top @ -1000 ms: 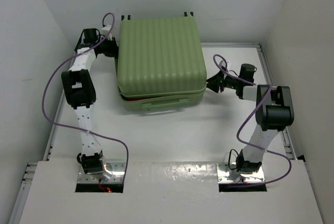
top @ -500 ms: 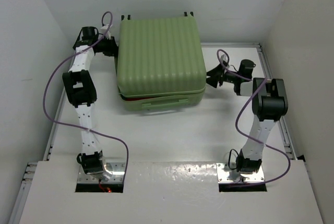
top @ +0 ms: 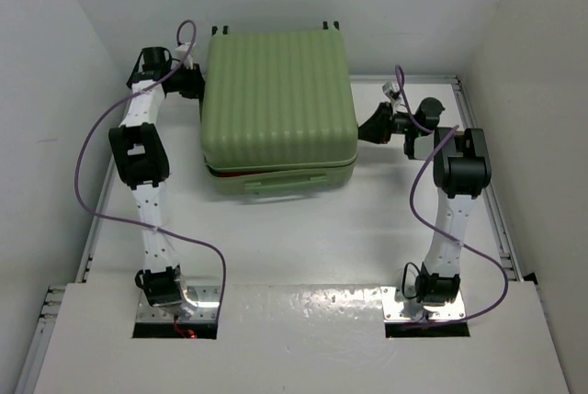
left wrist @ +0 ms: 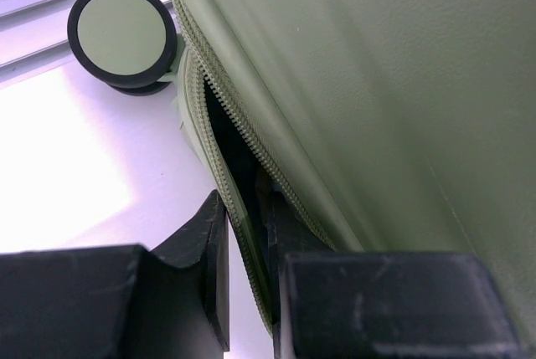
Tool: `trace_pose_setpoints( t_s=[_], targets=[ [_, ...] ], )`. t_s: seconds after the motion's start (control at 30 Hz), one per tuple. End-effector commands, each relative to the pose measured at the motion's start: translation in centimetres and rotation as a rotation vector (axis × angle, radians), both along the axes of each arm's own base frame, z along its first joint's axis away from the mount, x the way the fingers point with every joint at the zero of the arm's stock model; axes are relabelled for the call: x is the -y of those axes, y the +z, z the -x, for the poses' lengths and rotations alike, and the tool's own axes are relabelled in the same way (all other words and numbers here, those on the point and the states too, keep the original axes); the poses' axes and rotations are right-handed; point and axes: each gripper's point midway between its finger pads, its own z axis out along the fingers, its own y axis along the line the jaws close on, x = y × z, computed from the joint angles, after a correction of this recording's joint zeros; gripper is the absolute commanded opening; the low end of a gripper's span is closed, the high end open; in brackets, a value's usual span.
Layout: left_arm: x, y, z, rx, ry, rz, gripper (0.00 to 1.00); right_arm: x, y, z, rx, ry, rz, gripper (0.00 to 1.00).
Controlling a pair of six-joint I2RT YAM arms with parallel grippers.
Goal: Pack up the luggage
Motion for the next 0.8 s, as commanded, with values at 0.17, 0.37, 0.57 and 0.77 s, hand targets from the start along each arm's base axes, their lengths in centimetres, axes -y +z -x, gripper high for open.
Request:
trace_pose_setpoints(
  t_s=[0.17,0.37,0.57,0.77],
  targets=[
    [-1.9,-12.7,6.9,-0.376,-0.011,-0.025,0.09,-4.3,4.8,4.9,0.436,0.229,0.058,0.0],
    [-2.0,-13.0,6.9,-0.383,0.0,-0.028,0.09,-3.4,5.2,4.3,0.415,0.206,0.063,0.34],
    [-5.0,-8.6,4.8,-0.293,0.133,-0.039,0.12,-3.3,7.1,5.5,0.368,0.205,0.068,0.33],
    [-0.3,1.7,6.8,-0.162,-0.044,0.202,0.26,-6.9,7.1,11.7,0.239,0.314,0.049,0.31]
  ],
)
